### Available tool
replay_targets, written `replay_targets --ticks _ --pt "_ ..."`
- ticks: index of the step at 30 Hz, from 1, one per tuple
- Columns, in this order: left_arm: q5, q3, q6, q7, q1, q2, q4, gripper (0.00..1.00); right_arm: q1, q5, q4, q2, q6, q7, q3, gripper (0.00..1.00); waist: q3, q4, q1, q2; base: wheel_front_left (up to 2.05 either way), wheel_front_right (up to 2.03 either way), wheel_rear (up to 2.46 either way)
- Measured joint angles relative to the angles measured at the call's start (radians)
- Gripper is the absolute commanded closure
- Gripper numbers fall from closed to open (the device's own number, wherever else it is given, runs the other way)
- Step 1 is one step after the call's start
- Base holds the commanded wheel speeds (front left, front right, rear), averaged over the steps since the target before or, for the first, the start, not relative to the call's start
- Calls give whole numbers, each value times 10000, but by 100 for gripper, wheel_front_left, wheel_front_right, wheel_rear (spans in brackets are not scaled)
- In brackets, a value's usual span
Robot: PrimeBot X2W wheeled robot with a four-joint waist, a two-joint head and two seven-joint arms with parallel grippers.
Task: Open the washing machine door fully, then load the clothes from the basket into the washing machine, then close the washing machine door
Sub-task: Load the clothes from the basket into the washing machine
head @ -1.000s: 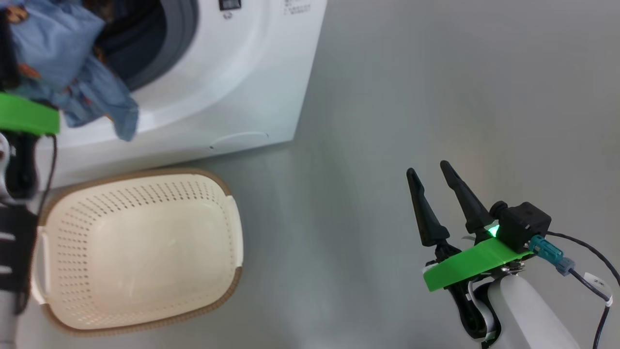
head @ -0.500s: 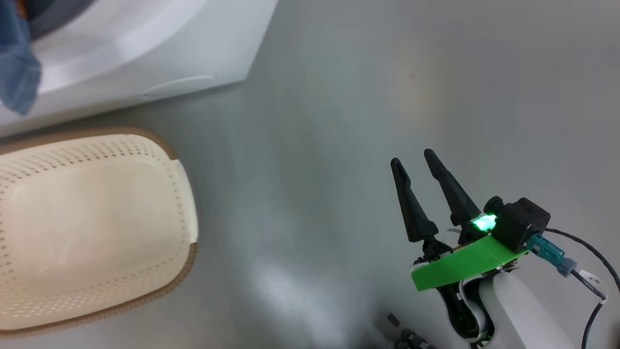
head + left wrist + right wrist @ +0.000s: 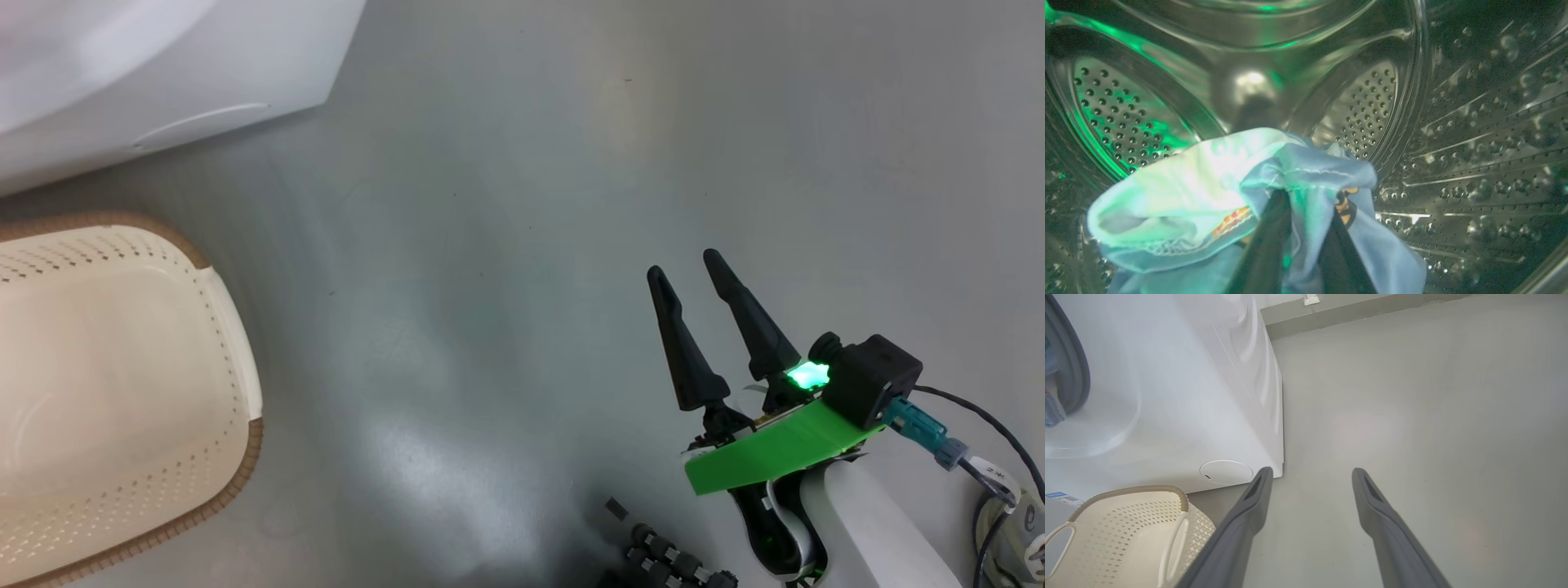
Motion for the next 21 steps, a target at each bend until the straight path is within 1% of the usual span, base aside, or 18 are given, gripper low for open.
replay_targets --ticks 3,6,8,11,15,21 --pt "105 -40 0 0 252 -146 731 0 -5 0 31 10 2 0 92 0 -84 20 0 0 0 0 0" --pt "75 -157 -96 8 547 -527 1358 0 -23 0 58 10 2 0 86 0 -202 149 0 0 0 0 0" --pt "-71 -274 -190 10 670 -736 1628 0 -46 -2 105 12 0 0 88 0 -287 251 0 0 0 0 0" --pt "-199 -359 -265 10 983 -823 1866 0 -62 -2 222 8 2 0 88 0 -455 394 0 0 0 0 0" --pt "-357 -389 -280 10 1560 -989 1808 0 -127 -23 351 10 2 0 63 0 -724 617 0 0 0 0 0" --pt "-604 -487 -351 4 2711 -1244 761 0 -376 -119 610 -6 2 -2 -174 0 -1195 1041 0 0 0 0 0"
